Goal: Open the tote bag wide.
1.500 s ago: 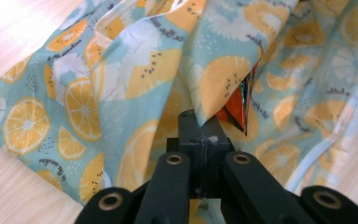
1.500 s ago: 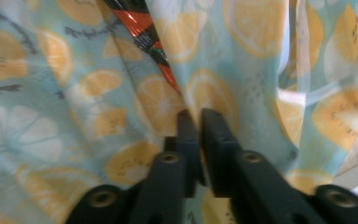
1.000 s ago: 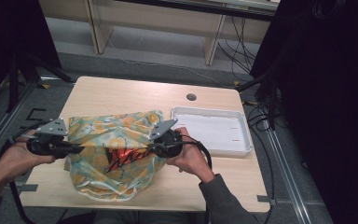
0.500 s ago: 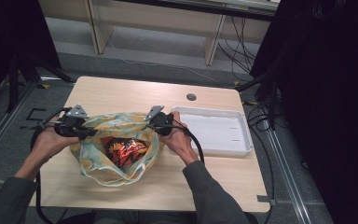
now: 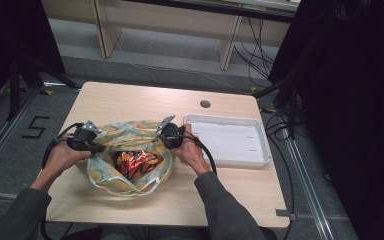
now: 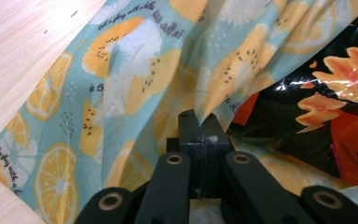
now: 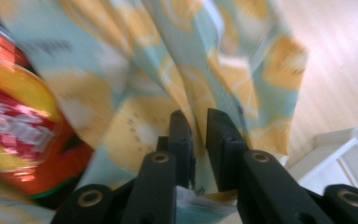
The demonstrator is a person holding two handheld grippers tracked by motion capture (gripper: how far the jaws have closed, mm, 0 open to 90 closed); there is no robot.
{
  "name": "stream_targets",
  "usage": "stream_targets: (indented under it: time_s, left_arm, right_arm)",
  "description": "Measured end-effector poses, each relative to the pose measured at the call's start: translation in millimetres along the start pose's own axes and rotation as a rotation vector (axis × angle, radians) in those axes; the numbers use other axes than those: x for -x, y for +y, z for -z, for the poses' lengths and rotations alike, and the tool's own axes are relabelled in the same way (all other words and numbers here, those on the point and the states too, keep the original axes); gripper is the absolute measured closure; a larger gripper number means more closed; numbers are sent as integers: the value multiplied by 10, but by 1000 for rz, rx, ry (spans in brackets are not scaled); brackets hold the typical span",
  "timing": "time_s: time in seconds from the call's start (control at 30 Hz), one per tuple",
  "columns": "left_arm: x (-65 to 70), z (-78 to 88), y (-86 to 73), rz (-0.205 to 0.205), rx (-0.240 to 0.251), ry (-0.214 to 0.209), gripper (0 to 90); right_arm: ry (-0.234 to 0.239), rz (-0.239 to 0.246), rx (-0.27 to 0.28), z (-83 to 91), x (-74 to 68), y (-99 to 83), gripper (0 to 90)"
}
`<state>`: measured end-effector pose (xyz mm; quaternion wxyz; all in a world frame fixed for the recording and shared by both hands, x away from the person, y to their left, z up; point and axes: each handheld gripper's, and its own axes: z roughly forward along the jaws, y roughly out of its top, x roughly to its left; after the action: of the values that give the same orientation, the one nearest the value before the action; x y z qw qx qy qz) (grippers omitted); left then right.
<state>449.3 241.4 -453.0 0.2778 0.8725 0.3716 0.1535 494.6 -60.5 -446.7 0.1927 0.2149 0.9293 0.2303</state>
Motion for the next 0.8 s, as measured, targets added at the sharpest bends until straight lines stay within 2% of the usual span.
stream_targets:
  time_s: [0.07, 0.1, 0.13, 0.17, 0.2, 0.23, 0.3, 0.37, 0.4, 0.43, 0.5, 0.53, 0.57, 0.6, 0.63, 0.67, 0.7, 0.73, 0.77, 0.8]
  left_arm:
    - [3, -5, 2, 4, 12, 9, 898]
    - [4, 10, 2, -2, -6, -1, 898]
    - [13, 9, 2, 9, 2, -3, 898]
    - [21, 8, -1, 12, 13, 4, 898]
    - [21, 8, -1, 12, 13, 4, 898]
    - [14, 26, 7, 10, -2, -4, 898]
    - [11, 23, 7, 20, 12, -1, 898]
    - [6, 22, 9, 13, 15, 6, 898]
    - [6, 39, 5, 19, 0, -9, 898]
    - [6, 39, 5, 19, 0, -9, 898]
    - [-1, 39, -8, 34, 28, 3, 898]
    - [-8, 50, -12, 30, 21, 2, 898]
    - [-8, 50, -12, 30, 21, 2, 898]
    - [-17, 69, -16, 29, 14, -2, 898]
    - [-15, 78, -21, 33, 13, -1, 898]
    - [-15, 78, -21, 33, 13, -1, 898]
    - [-16, 82, -25, 36, 19, -2, 898]
    - [-9, 77, -34, 46, 40, 9, 898]
    - [-10, 80, -36, 52, 37, 6, 898]
    - [-29, 95, -37, 29, 14, -2, 898]
  right_arm:
    - [26, -19, 58, 179, 8, 10, 771]
    - [32, -18, 79, 253, 13, 6, 765]
    - [29, -39, 136, 364, -13, -2, 759]
    - [57, -59, 138, 484, -37, 0, 756]
    - [57, -59, 138, 484, -37, 0, 756]
    - [109, -73, 178, 686, -108, -9, 756]
    - [128, -48, 211, 806, -176, -10, 757]
    - [137, -43, 213, 843, -212, -7, 764]
    - [161, 16, 223, 900, -321, 5, 808]
    - [175, 35, 221, 903, -366, 10, 815]
    - [190, 96, 193, 894, -471, 17, 852]
    - [195, 116, 154, 871, -512, 9, 867]
    - [195, 116, 154, 871, -512, 9, 867]
    - [164, 146, 35, 754, -547, -51, 884]
    - [160, 155, -5, 697, -536, -81, 887]
    - [160, 155, -5, 697, -536, -81, 887]
    - [146, 159, -64, 602, -513, -146, 895]
    - [119, 141, -130, 461, -435, -266, 900]
    - [113, 141, -135, 410, -384, -309, 900]
    - [97, 109, -152, 360, -331, -374, 900]
